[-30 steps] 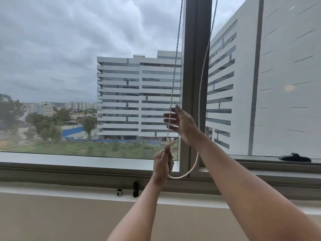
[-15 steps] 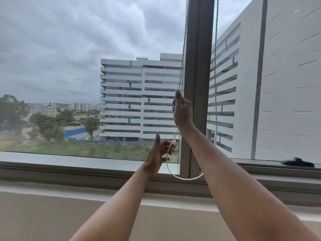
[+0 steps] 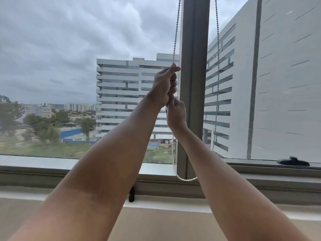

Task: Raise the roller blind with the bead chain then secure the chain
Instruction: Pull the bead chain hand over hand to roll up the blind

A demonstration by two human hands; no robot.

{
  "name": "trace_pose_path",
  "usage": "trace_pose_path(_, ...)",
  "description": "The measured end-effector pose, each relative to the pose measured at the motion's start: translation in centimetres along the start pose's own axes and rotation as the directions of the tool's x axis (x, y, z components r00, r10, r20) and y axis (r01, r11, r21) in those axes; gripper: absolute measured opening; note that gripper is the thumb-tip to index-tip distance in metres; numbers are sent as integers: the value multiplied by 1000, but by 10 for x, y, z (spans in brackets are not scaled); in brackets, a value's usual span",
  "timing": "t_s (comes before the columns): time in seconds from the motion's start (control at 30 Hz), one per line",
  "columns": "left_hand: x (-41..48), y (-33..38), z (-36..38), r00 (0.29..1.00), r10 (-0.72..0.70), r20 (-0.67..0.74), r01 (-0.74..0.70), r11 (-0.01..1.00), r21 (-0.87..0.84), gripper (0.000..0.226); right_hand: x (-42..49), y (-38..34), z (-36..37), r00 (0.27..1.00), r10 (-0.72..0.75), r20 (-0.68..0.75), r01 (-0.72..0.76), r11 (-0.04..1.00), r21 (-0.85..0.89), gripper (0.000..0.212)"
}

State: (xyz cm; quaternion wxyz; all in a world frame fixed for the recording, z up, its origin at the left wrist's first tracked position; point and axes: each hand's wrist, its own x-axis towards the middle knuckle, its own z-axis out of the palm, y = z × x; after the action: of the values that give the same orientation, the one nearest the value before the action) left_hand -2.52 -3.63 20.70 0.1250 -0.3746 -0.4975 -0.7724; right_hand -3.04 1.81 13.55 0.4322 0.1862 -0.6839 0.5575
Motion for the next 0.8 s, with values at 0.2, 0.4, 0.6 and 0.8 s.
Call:
trace_pose_path(0.2, -11, -15, -14, 997, 72, 4, -71, 993, -98, 29, -12, 6, 1, 998, -21, 67, 24, 999, -44, 48)
trace_pose_path(0.4, -33, -52, -33, 998, 61, -11, -62, 990, -128, 30, -39, 34, -3, 981, 5, 192, 17, 993, -115, 48)
trace_pose_path(0.6, -66, -95, -51, 998, 8, -67, -16, 992, -125, 30, -70, 68, -9, 933, 112, 343, -37, 975, -217, 46)
trace_pose_path(0.8, -108, -137, -69, 987, -109, -119, 94, 987, -127, 31, -100, 108, -17, 799, 287, 529, -142, 944, -298, 45)
